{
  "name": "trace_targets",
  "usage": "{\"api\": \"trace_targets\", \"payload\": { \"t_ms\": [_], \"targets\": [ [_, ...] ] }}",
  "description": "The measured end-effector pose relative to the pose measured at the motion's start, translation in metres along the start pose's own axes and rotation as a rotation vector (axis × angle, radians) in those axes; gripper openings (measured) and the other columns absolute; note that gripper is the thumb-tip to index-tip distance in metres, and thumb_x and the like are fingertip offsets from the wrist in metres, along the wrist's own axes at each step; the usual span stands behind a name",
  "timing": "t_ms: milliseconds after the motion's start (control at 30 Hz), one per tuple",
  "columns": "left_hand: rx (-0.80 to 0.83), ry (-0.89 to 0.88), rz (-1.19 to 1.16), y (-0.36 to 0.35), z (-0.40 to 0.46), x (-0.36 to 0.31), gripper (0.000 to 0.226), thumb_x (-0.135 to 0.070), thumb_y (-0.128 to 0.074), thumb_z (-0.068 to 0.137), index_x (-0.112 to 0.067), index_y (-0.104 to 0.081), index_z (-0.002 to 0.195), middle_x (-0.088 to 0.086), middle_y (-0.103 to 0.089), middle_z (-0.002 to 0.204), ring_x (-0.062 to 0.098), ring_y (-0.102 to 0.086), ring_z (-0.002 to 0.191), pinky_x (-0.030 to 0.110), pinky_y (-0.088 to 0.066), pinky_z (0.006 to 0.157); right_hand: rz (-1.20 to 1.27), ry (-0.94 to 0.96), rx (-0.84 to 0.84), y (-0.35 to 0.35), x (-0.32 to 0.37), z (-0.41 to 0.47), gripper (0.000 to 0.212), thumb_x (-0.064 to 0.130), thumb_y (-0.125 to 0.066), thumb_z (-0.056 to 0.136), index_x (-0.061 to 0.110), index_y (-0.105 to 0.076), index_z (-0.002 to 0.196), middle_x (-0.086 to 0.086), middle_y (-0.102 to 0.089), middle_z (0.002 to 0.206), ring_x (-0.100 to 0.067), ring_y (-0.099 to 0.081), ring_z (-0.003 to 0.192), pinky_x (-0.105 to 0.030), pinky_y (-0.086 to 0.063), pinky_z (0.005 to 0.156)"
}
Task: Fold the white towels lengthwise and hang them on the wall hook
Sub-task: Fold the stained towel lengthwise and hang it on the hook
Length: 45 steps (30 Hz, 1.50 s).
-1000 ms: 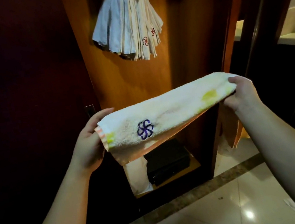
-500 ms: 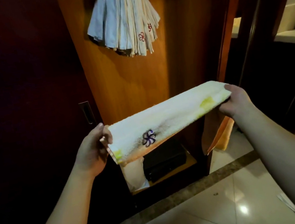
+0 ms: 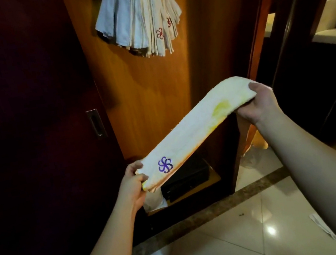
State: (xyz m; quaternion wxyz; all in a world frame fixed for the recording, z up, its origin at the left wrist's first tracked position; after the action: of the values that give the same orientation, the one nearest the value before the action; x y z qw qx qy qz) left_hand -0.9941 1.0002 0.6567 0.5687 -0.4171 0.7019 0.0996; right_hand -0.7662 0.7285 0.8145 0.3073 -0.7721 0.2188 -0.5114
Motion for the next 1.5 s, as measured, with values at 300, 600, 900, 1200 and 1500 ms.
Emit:
{"api": "trace_targets", "payload": {
  "t_ms": [300, 600, 900, 1200, 1500],
  "targets": [
    [-0.038, 0.136, 0.311, -0.028, 0.016, 0.053, 0.037, 0.012, -0.044, 0.089, -0.021, -0.054, 0.101, 0.018, -0.058, 0.117, 0.034, -0.064, 0.099, 0.042, -0.060, 0.071, -0.038, 0.033, 0.143, -0.059, -0.014, -0.036, 0.041, 0.018, -0.049, 0.099, 0.007, -0.044, 0.138, -0.018, -0.065, 0.122, -0.035, -0.064, 0.107, -0.049, -0.053, 0.075],
    [-0.138, -0.195, 0.152, -0.073, -0.023, -0.008, 0.014, -0.025, -0.049, 0.102, -0.019, -0.060, 0.098, 0.005, -0.065, 0.094, 0.014, -0.060, 0.080, 0.033, -0.052, 0.079, -0.201, 0.097, 0.276, -0.115, -0.029, -0.057, 0.045, 0.023, -0.052, 0.098, 0.009, -0.042, 0.140, -0.017, -0.060, 0.131, -0.035, -0.060, 0.116, -0.061, -0.040, 0.107],
    [0.393, -0.453, 0.277, -0.188, -0.087, -0.067, 0.085, -0.085, -0.015, 0.081, -0.039, -0.041, 0.148, -0.010, -0.040, 0.154, 0.007, -0.033, 0.143, 0.034, -0.023, 0.115, -0.184, 0.149, 0.302, -0.155, -0.020, -0.075, 0.036, 0.021, -0.051, 0.100, 0.006, -0.050, 0.133, -0.015, -0.069, 0.113, -0.029, -0.066, 0.104, -0.047, -0.054, 0.091],
    [0.529, -0.384, 0.137, -0.241, -0.056, -0.099, 0.086, -0.088, -0.035, 0.081, -0.040, -0.034, 0.152, -0.007, -0.037, 0.159, 0.017, -0.029, 0.148, 0.052, -0.025, 0.120, -0.068, 0.169, 0.338, -0.178, 0.000, -0.087, 0.015, 0.019, -0.049, 0.101, 0.007, -0.057, 0.100, -0.010, -0.071, 0.087, -0.024, -0.068, 0.084, -0.035, -0.053, 0.062],
    [0.465, -0.440, -0.211, -0.238, -0.059, -0.161, 0.077, -0.088, -0.050, 0.071, -0.034, -0.051, 0.125, -0.015, -0.062, 0.129, 0.008, -0.050, 0.131, 0.026, -0.038, 0.108, -0.097, 0.242, 0.255, -0.170, 0.024, -0.074, 0.032, 0.020, -0.051, 0.101, 0.006, -0.049, 0.130, -0.011, -0.069, 0.105, -0.025, -0.068, 0.094, -0.041, -0.057, 0.078]
  ]
}}
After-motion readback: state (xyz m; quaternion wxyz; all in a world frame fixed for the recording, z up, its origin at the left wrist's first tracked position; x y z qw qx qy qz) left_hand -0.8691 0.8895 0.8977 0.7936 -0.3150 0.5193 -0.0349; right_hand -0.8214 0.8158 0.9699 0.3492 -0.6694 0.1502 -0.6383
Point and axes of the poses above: each hand's wrist, its own z-axis towards the middle knuckle, its own y-axis out of the back of the hand, x = y × z, the point moved 8 cm from there along z, towards the middle knuckle
